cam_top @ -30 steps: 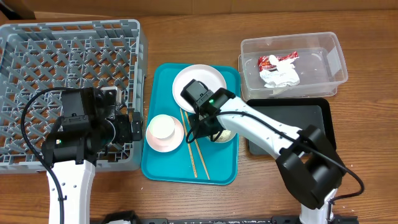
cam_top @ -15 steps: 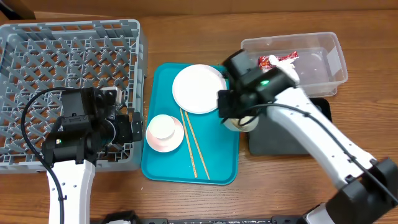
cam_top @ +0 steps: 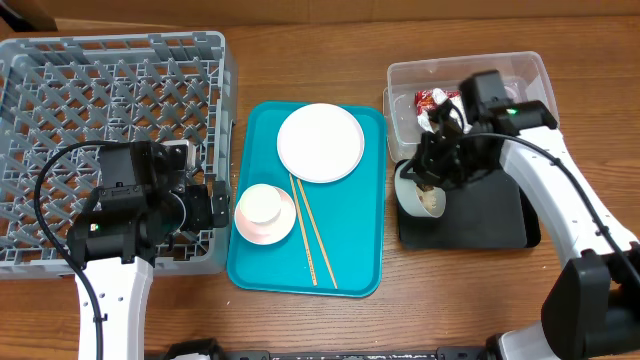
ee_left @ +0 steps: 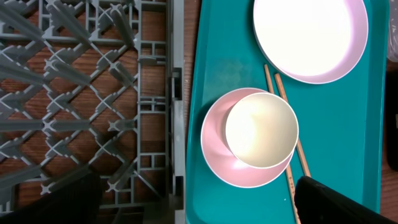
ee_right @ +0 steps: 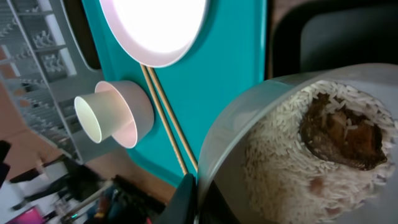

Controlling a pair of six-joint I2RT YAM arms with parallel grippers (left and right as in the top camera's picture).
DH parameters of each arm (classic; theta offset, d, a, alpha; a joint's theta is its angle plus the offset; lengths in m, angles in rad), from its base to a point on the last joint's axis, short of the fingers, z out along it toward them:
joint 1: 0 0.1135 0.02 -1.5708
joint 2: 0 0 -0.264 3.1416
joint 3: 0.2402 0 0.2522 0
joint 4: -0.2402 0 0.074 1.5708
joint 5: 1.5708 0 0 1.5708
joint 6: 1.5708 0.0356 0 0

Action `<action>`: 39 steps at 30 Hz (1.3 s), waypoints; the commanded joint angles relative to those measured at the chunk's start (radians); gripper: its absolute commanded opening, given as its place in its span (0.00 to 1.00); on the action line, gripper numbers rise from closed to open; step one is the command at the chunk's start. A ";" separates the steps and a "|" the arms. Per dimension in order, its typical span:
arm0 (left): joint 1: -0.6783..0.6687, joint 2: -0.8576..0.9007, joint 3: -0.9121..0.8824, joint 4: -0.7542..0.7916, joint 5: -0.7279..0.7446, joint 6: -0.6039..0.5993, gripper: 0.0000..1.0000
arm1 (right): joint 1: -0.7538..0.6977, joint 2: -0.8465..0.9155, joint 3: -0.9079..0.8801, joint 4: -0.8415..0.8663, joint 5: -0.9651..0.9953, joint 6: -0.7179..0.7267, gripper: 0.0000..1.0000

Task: Sort waste into correct bins and load items into the dishwasher
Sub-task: 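Tip the grey bowl over the black tray to dump the rice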

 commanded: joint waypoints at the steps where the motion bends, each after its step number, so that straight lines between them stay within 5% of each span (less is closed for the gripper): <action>1: 0.004 0.004 0.021 0.002 0.012 0.022 1.00 | -0.069 -0.012 -0.082 0.057 -0.224 -0.113 0.04; 11: 0.004 0.004 0.021 0.001 0.012 0.022 1.00 | -0.286 0.002 -0.300 0.330 -0.639 -0.080 0.04; 24: 0.004 0.004 0.021 0.001 0.012 0.021 1.00 | -0.491 0.025 -0.370 0.333 -0.899 -0.037 0.04; 34: 0.004 0.004 0.021 0.001 0.012 0.021 1.00 | -0.546 0.025 -0.370 0.334 -0.917 0.187 0.04; 39: 0.004 0.004 0.021 0.000 0.012 0.021 1.00 | -0.547 0.025 -0.370 0.346 -0.917 0.173 0.04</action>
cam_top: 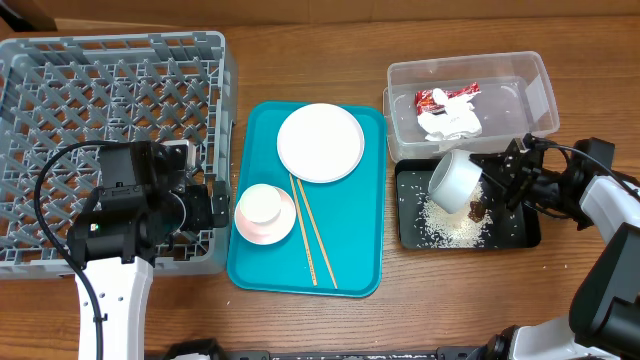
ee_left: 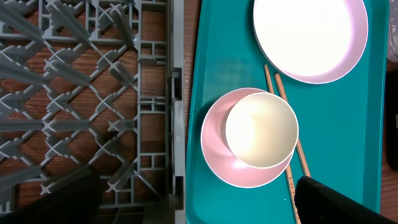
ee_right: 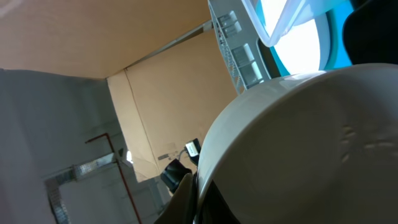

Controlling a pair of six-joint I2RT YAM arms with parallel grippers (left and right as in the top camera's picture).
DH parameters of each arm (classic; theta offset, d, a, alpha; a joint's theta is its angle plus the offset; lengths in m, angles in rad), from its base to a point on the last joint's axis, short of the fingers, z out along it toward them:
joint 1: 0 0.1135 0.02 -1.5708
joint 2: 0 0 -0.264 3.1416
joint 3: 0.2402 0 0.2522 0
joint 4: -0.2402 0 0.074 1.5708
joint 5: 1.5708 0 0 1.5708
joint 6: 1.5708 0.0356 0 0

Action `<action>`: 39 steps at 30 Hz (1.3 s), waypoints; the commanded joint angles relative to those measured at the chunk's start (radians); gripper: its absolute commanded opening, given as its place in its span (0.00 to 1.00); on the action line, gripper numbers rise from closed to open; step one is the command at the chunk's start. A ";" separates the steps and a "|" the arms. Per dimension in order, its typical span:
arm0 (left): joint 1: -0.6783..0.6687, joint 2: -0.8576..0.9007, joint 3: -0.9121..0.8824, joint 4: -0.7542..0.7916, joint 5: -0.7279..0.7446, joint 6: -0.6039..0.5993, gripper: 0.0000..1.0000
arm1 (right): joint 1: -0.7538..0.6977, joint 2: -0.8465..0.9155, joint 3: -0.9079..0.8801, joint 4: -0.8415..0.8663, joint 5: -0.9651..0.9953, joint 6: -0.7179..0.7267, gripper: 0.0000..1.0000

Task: Sort waste into correct bins and load items into the dishwasher
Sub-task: 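Tip the grey bowl over the black tray to dump the rice, then set the emptied grey bowl back on the teal tray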

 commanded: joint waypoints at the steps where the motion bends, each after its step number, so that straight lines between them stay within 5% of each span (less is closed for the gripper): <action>1: 0.004 0.004 0.021 0.001 0.012 0.021 1.00 | -0.006 0.002 -0.005 0.012 -0.039 0.020 0.04; 9: 0.004 0.004 0.021 0.001 0.012 0.021 1.00 | -0.001 0.002 -0.004 0.023 -0.021 -0.092 0.04; 23: 0.004 0.004 0.021 0.005 0.011 0.022 1.00 | 0.232 -0.084 0.175 -0.195 0.424 -0.342 0.04; 29: 0.004 0.004 0.021 0.005 0.011 0.022 1.00 | 0.432 -0.109 0.334 -0.308 0.790 -0.341 0.04; 39: 0.004 0.004 0.021 0.005 0.012 0.021 1.00 | 0.867 -0.094 0.343 -0.147 1.174 -0.333 0.04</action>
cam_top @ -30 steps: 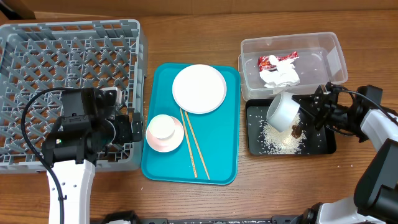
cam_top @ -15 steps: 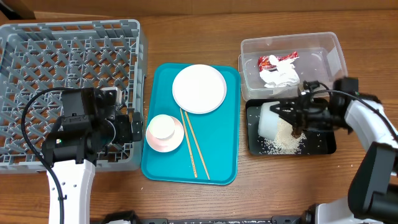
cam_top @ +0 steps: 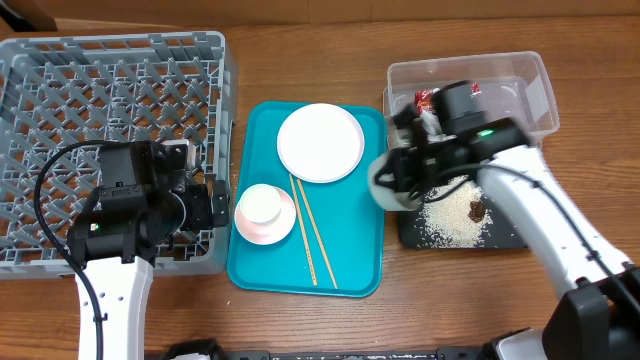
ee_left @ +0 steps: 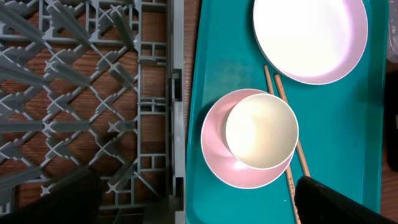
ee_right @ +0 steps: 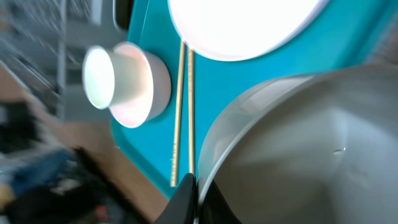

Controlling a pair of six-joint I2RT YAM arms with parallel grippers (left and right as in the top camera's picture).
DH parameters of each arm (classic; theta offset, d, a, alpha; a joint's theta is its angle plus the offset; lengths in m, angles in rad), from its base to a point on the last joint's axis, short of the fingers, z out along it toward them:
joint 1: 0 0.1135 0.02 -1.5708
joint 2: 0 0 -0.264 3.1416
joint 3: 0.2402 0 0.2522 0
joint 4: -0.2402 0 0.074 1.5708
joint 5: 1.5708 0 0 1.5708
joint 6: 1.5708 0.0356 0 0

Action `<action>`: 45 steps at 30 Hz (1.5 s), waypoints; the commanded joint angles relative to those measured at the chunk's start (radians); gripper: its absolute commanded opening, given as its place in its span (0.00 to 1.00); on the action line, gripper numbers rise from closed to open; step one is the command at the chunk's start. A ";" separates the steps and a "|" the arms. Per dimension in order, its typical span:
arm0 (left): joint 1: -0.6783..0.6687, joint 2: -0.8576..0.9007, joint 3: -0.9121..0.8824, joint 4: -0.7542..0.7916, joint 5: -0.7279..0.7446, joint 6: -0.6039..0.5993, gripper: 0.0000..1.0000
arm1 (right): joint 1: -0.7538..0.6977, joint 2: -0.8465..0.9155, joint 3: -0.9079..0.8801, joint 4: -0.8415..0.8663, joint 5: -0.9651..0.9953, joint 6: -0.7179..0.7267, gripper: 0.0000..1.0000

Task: Sort waste into correct bins and load items into the dishwasher
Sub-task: 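Set the emptied grey bowl back on the teal tray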

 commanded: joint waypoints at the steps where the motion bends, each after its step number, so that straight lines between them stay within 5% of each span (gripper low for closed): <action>1: 0.004 0.003 0.021 0.002 0.012 0.021 1.00 | 0.134 0.007 0.011 0.057 0.229 -0.011 0.04; 9: 0.004 0.003 0.021 0.002 0.012 0.022 1.00 | 0.326 0.114 0.002 0.211 0.312 -0.011 0.04; 17: 0.004 0.003 0.021 0.002 0.011 0.022 1.00 | 0.361 0.214 0.002 0.251 0.312 -0.006 0.07; 31: 0.004 0.003 0.021 0.002 0.011 0.022 1.00 | 0.361 0.208 0.124 0.115 0.266 0.049 0.36; 45: 0.004 0.003 0.021 0.002 0.012 0.014 1.00 | 0.440 0.249 0.267 0.160 0.308 0.171 0.39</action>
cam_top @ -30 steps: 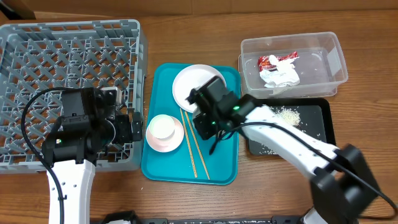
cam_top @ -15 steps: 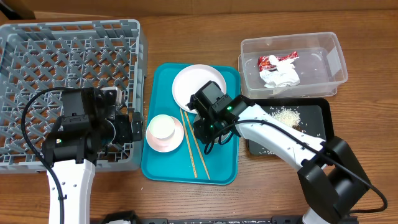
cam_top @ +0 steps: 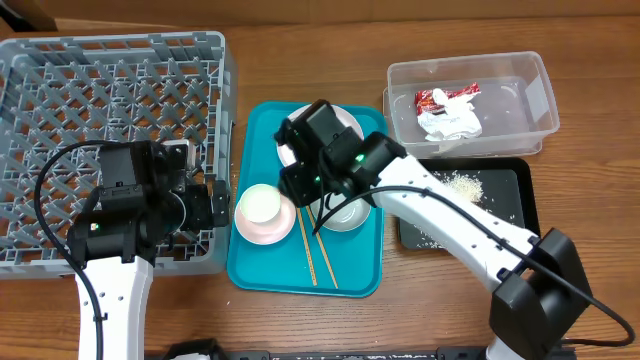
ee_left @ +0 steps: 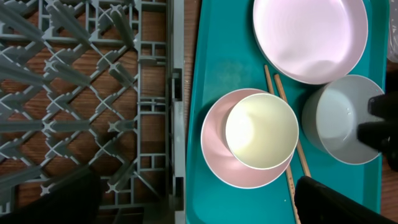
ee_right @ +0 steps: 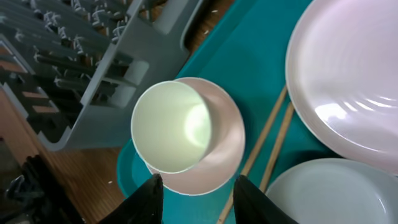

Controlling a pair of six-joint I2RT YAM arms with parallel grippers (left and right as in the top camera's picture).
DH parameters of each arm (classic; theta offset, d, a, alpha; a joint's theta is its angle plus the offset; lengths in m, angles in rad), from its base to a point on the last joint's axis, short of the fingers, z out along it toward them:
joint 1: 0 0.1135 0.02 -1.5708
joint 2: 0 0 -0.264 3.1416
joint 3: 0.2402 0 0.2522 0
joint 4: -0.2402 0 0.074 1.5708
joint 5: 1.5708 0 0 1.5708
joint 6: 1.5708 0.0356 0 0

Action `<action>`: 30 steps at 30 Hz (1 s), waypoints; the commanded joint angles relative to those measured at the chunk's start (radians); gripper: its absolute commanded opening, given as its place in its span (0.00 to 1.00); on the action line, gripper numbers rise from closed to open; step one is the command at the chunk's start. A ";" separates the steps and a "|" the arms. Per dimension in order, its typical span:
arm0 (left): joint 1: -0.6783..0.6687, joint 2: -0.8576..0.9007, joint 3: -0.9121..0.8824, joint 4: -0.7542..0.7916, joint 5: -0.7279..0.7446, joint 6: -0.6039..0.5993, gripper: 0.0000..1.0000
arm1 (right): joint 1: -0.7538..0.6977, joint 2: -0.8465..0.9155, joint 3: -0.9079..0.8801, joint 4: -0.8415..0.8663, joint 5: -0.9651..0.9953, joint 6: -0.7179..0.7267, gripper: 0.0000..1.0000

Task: Sort waste into correct bins and load items into the dishwasher
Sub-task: 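Set the emptied grey bowl back on the teal tray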

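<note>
A grey bowl (cam_top: 350, 215) sits empty on the teal tray (cam_top: 355, 275), next to the white plate (cam_top: 350, 130) and over the chopsticks (cam_top: 318, 250). My right gripper (cam_top: 303, 178) hovers open and empty just left of the bowl. In its wrist view the right gripper (ee_right: 199, 202) is above the cream cup (ee_right: 171, 127) on its pink saucer (ee_right: 221, 165), with the grey bowl (ee_right: 329, 193) at lower right. My left gripper (ee_left: 193, 205) is open over the seam between the dish rack (ee_left: 81, 93) and the tray, close to the cup (ee_left: 261, 129).
The grey dish rack (cam_top: 110, 110) fills the left side. At the back right a clear bin (cam_top: 535, 95) holds a red wrapper (cam_top: 440, 97) and crumpled tissue. A black tray (cam_top: 500, 215) in front of it carries scattered rice.
My right gripper was shut on the empty grey bowl at the teal tray's right edge. Now the bowl rests on the tray and the gripper is open beside it. The left arm is unchanged.
My right gripper held the bowl, full of rice, over the black tray. Then the bowl was tipped there and rice lay on that tray. Then the emptied bowl was at the teal tray's edge. Now it stands released on the teal tray.
</note>
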 commanded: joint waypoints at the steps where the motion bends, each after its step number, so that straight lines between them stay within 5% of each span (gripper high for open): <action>1: 0.004 0.002 0.021 0.002 0.012 0.015 1.00 | 0.042 0.039 0.012 0.014 0.056 0.087 0.40; 10: 0.004 0.002 0.021 0.002 0.012 0.015 1.00 | 0.062 0.143 0.005 0.045 0.064 0.169 0.39; 16: 0.004 0.002 0.021 0.002 0.012 0.015 1.00 | 0.062 0.168 0.005 0.056 0.064 0.170 0.21; 30: 0.004 0.002 0.021 0.001 0.012 0.015 1.00 | 0.062 0.174 -0.013 0.021 0.064 0.209 0.07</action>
